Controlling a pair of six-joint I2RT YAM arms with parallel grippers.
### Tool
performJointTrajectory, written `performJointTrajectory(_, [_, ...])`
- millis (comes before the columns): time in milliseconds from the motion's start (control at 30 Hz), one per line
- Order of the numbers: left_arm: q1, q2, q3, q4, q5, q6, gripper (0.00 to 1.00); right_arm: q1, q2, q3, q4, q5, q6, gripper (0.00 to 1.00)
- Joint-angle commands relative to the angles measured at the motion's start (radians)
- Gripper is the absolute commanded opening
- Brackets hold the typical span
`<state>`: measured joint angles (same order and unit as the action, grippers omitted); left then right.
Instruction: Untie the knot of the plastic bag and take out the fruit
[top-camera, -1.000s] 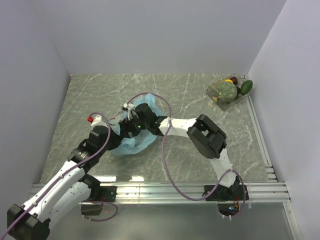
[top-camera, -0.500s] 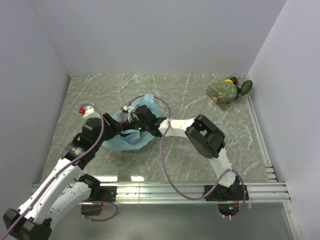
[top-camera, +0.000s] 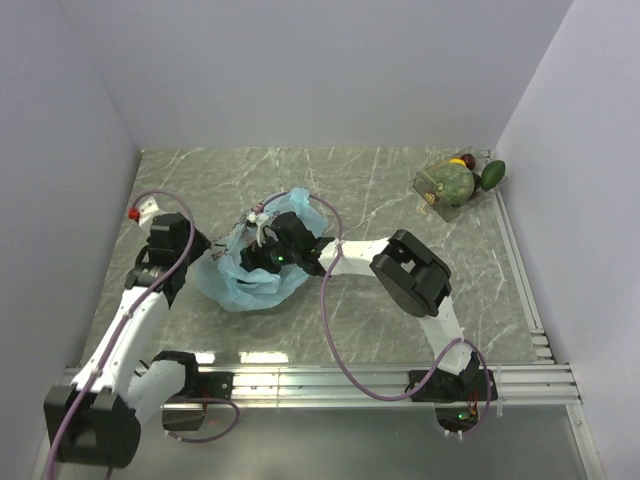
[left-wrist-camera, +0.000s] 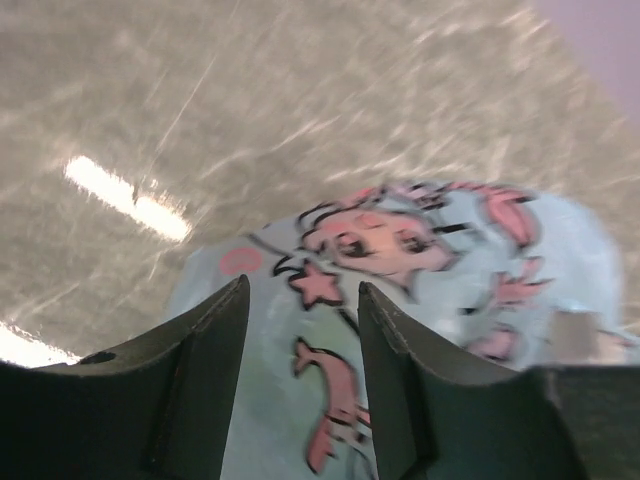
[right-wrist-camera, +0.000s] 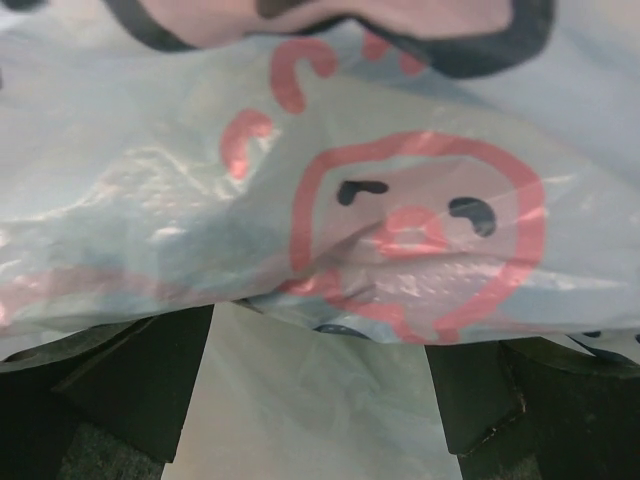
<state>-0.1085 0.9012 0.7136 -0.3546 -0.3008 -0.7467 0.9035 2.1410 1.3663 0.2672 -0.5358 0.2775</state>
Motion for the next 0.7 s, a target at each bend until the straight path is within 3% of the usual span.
performJointTrajectory(0, [0.024, 0.08, -0.058, 0.101, 0.069, -0.02, 0.51, 0.0, -0.064, -0.009, 0.078, -0.036, 0.012, 0.9])
performJointTrajectory(200, [0.038, 0.22, -0.057, 0.137, 0.181, -0.059, 0.42, 0.002, -0.052, -0.001, 0.083, -0.039, 0.015, 0.91])
performJointTrajectory(667, [0.038, 0.343, -0.193, 0.221, 0.393, -0.123, 0.38, 0.012, 0.028, 0.083, 0.033, -0.032, 0.011, 0.93])
